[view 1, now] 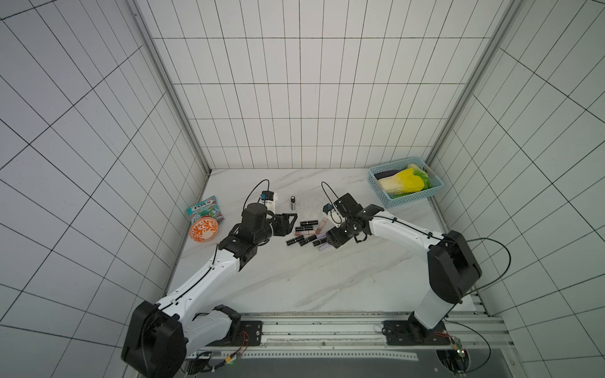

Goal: Arrange the lipsticks in the organizer
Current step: Move the lipstick at the center of the board.

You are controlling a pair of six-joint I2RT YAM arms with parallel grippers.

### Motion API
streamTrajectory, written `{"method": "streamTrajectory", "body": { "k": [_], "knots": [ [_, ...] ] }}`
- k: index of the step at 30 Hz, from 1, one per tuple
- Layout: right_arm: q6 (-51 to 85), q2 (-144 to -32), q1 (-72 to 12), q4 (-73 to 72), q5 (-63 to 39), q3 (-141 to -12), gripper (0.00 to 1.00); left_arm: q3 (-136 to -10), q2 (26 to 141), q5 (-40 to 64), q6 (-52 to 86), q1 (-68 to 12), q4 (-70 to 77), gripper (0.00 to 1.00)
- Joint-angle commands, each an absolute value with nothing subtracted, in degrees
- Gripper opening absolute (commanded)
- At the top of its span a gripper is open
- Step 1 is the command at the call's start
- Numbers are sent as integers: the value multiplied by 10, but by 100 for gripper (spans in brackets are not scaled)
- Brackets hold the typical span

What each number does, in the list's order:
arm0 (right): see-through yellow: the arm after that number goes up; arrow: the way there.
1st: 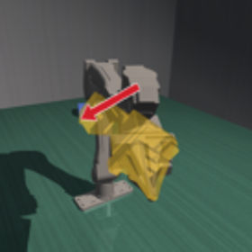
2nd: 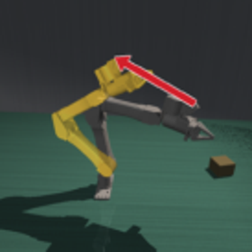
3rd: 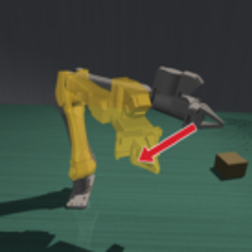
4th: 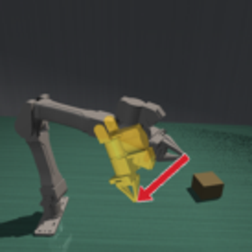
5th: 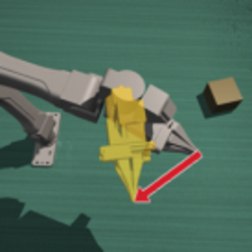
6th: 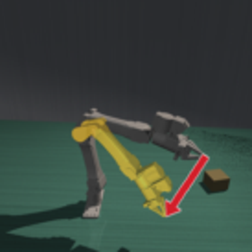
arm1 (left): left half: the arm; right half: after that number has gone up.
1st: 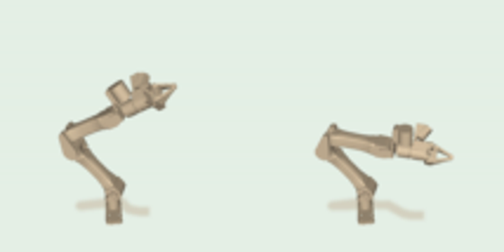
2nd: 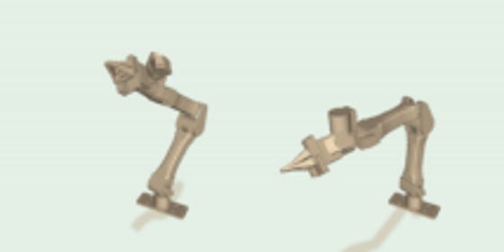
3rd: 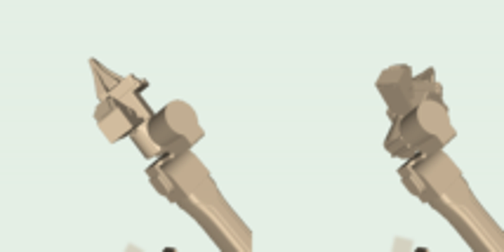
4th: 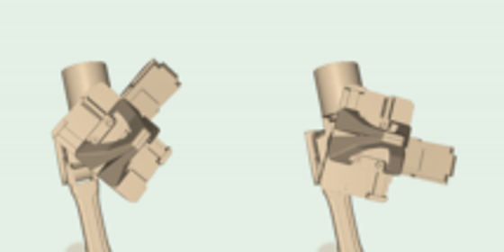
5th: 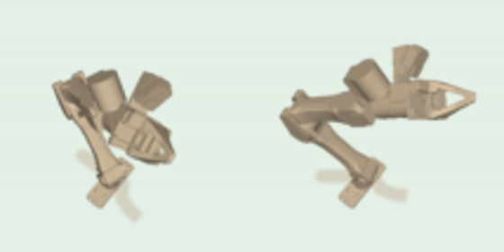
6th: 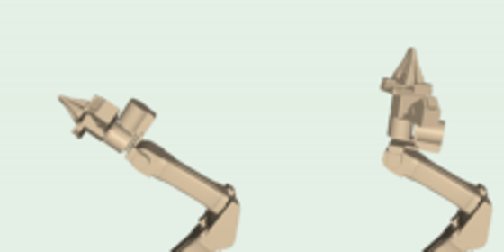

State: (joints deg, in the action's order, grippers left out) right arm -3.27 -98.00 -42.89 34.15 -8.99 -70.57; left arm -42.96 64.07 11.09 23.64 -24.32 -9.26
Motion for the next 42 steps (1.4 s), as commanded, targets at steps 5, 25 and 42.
{"method": "streamTrajectory", "body": {
  "k": [5, 25, 42],
  "knots": [
    [-58, -1031, -437, 343, -115, -741, 78, -418, 622, 132, 233, -245, -105, 63],
    [-82, -1106, -456, 357, -101, -788, 76, -420, 622, 145, 228, -248, -108, 63],
    [-73, -1095, -453, 372, -118, -754, 75, -422, 620, 147, 225, -249, -113, 63]
  ]
}}
